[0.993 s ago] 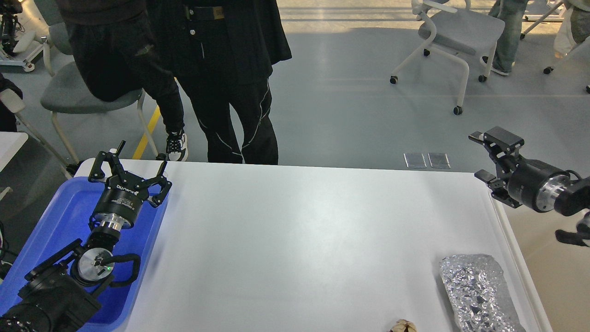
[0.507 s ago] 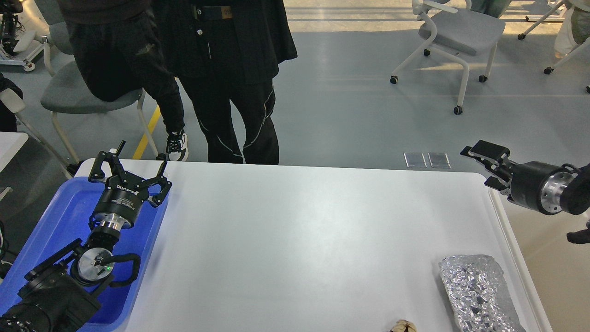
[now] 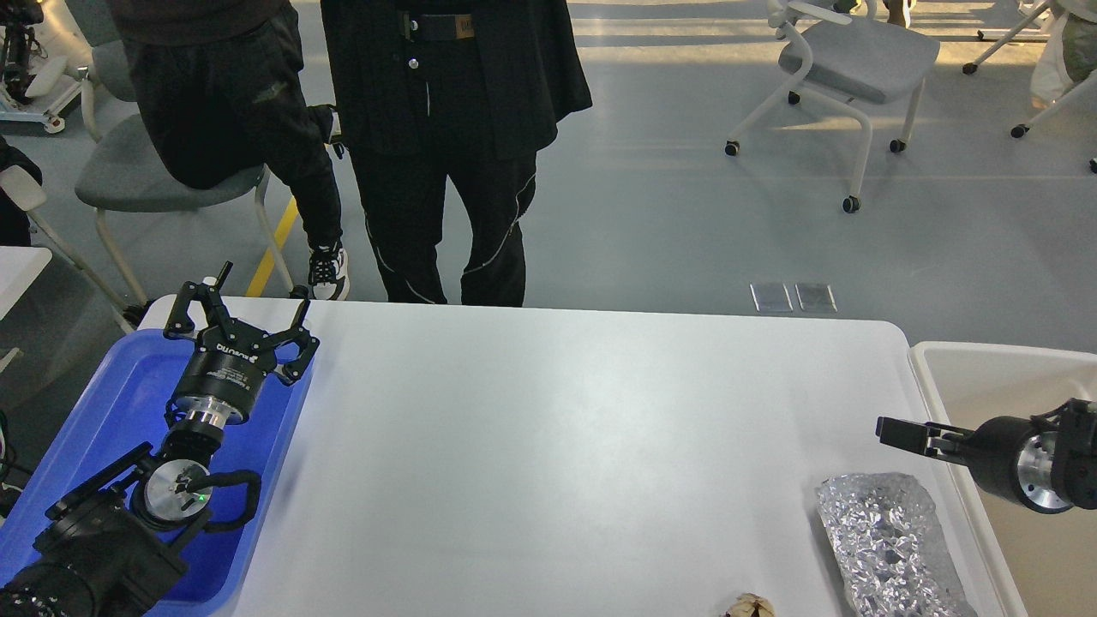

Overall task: Tidy desktop
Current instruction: 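Lower the open right gripper down beside the silver foil wrapper, then close the right gripper on the silver foil wrapper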

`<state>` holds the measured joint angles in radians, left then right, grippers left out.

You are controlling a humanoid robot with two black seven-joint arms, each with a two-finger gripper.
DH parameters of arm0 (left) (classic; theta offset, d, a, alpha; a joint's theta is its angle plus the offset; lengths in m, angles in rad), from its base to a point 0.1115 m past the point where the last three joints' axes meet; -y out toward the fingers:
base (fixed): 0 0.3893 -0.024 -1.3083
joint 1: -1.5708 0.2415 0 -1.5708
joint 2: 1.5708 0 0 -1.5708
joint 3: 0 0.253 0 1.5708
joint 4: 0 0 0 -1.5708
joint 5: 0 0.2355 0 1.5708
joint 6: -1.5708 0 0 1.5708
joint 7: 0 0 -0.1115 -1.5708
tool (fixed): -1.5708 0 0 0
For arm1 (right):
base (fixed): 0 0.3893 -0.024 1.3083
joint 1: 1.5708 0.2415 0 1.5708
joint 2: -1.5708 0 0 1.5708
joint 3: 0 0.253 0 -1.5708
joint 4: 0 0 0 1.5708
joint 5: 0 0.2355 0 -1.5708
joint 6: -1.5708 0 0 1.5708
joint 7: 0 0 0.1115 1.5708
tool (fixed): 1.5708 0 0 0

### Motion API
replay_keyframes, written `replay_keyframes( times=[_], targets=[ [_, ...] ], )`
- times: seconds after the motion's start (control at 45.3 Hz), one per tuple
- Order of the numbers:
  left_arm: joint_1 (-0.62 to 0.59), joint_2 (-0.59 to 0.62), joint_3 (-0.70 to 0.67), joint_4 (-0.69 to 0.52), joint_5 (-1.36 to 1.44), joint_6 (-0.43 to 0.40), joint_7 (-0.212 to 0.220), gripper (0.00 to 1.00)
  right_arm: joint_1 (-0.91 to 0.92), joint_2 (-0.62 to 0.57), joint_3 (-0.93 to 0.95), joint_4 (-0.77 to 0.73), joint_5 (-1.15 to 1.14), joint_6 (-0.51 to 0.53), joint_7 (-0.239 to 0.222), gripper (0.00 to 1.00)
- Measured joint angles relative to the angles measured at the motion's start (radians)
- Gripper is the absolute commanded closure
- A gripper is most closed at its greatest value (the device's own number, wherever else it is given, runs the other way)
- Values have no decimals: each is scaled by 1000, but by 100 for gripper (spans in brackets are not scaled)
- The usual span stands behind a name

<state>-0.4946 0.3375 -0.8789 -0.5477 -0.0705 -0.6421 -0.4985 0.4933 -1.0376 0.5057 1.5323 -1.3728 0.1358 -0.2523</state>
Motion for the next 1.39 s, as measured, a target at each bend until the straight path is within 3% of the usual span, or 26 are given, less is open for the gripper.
replay_keyframes(
  times=[0.397, 0.926, 1.037, 1.39],
  targets=[
    [-1, 0, 0, 0, 0, 0, 0, 0, -35, -44, -208, -44, -167, -47, 189, 2],
    [0, 0, 0, 0, 0, 0, 0, 0, -49, 66, -334, -291, -187, -177, 288, 6],
    [0, 0, 0, 0, -1, 1, 0, 0, -48, 93, -339, -334, -185, -185, 298, 19],
    [-1, 0, 0, 0, 0, 0, 0, 0, -52, 142, -347, -417, -183, -197, 309, 85]
  ],
)
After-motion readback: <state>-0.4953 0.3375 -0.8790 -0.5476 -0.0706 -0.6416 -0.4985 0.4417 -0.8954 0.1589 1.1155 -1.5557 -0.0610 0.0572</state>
